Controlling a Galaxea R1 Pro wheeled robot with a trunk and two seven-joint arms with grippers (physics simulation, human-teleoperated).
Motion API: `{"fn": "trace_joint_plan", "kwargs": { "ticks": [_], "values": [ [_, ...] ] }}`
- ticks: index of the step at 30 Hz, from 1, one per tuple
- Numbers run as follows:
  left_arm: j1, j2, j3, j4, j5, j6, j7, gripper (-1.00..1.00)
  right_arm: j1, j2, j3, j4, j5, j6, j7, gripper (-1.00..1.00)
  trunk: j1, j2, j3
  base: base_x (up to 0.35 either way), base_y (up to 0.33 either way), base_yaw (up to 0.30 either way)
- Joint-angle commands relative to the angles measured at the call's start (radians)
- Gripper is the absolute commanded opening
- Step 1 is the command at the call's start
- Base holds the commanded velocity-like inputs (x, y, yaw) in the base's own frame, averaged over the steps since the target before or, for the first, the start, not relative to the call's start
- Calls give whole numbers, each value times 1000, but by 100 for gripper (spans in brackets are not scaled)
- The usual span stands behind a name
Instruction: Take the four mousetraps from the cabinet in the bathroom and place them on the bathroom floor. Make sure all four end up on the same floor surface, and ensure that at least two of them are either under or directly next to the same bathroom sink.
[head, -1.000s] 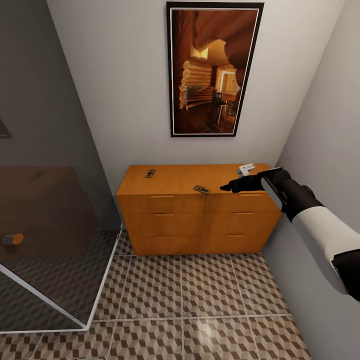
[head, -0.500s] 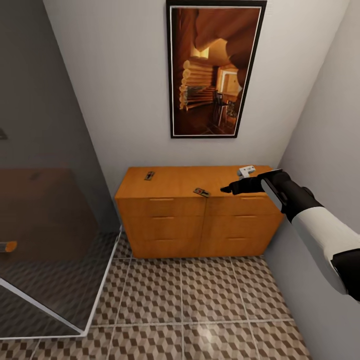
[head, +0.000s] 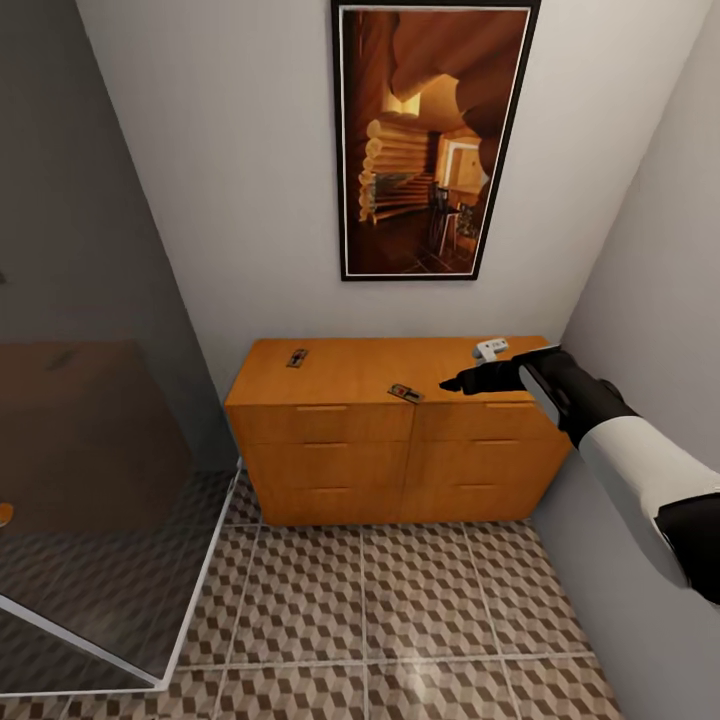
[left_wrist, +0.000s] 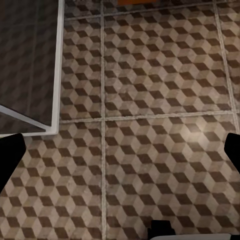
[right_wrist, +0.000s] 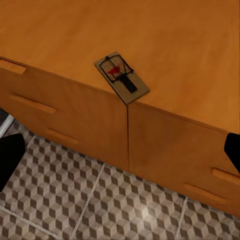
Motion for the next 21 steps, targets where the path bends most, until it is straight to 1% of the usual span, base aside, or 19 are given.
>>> {"fn": "trace_joint_plan", "kwargs": {
  "ticks": [1,9,14,21],
  "values": [
    [-2,0,-7,4,4,-6,1,100,-1,6,6,18,-10,-10,-3,100,1,-2,-2,7,0,0],
    [-2,-1,-7,4,4,-6,1,100,-1,30,6,78,-9,-46,-3,100,1,-2,-2,2,0,0],
    [-2,-1,-7,4,4,-6,1,100,-1,32,6,92,-9,-64,-3,100,1,-2,-2,0,0,0],
    [-2,-2,-7,4,4,-6,1,100,-1,32,7,93,-4,-68,-5,100,1,-2,-2,0,0,0]
  ]
}}
